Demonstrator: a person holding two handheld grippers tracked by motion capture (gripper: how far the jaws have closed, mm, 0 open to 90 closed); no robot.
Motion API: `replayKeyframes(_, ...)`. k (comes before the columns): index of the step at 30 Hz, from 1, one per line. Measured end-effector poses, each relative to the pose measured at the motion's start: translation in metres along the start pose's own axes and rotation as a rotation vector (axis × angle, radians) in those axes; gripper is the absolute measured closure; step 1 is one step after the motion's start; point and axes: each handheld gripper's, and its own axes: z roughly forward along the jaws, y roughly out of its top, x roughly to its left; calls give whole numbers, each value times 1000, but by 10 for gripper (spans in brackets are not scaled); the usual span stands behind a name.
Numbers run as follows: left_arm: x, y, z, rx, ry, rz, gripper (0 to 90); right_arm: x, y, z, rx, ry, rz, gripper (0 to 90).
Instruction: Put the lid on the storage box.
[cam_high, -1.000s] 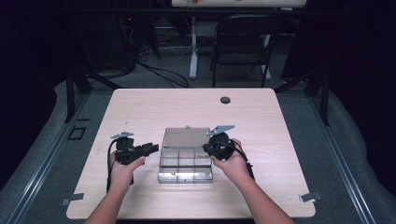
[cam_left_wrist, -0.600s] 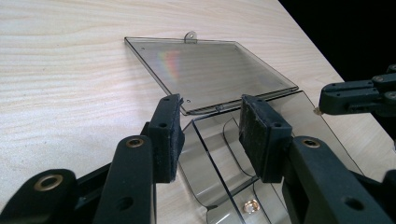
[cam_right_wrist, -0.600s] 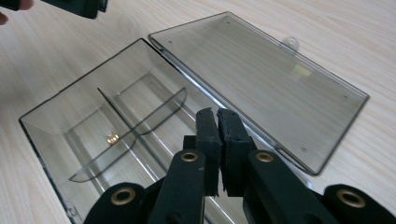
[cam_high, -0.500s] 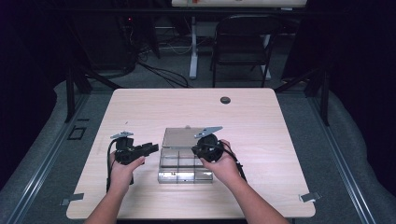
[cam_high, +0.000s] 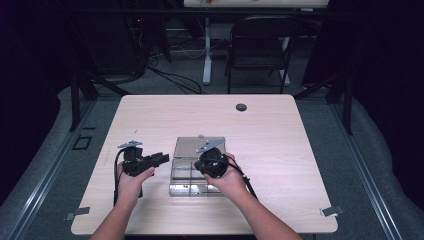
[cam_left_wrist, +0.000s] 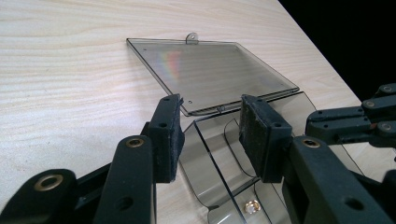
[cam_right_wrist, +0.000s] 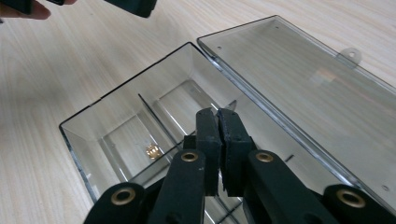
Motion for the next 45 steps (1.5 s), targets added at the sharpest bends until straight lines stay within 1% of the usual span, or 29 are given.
replayKeyframes(3,0,0,0,-1,0,0,589,3,0,3,2,6,3,882)
replayKeyframes(4,0,0,0,-1,0,1,589,4,1,4,6,13,-6,882)
replayKeyframes(7,0,0,0,0,0,0,589,10,2,8,8,25,-11,882)
replayKeyframes(8,0,0,0,-2,0,-1,589,14,3,11,18,36,-17,882)
replayKeyframes(12,1,0,-1,1,-2,-1,589,22,5,18,28,56,-33,882)
replayKeyframes(15,1,0,-1,0,-3,-2,589,26,5,21,33,63,-42,882)
replayKeyframes(16,1,0,-1,0,-3,-2,589,30,6,25,42,70,-51,883)
replayKeyframes(19,1,0,-1,0,-4,0,589,34,6,28,44,79,-53,883)
replayKeyframes(20,1,0,-1,-1,-4,-1,589,36,6,31,51,87,-64,883)
replayKeyframes(21,1,0,-1,-1,-4,-1,589,36,6,31,51,87,-64,883)
replayKeyframes(22,1,0,-1,-1,-4,0,589,40,5,34,43,93,-54,883)
replayKeyframes(24,1,0,-1,-2,-4,0,589,42,6,37,57,98,-63,883)
replayKeyframes(30,1,1,-2,-2,-4,-1,589,47,6,44,73,106,-77,883)
replayKeyframes(33,1,1,-2,-3,-4,-2,589,47,6,47,77,105,-75,883)
replayKeyframes(36,1,1,-2,-3,-3,-2,589,47,6,50,97,102,-81,883)
replayKeyframes(38,1,1,-2,-5,-3,-5,589,47,5,54,97,101,-81,883)
replayKeyframes(39,1,1,-2,-5,-3,-5,589,48,4,56,95,102,-71,883)
replayKeyframes(42,2,1,-2,-6,-2,-6,589,48,5,57,105,100,-80,883)
replayKeyframes(44,2,1,-2,-6,-2,-5,589,48,5,57,107,101,-79,883)
replayKeyframes(45,2,1,-2,-3,-4,-4,589,49,5,58,100,103,-72,883)
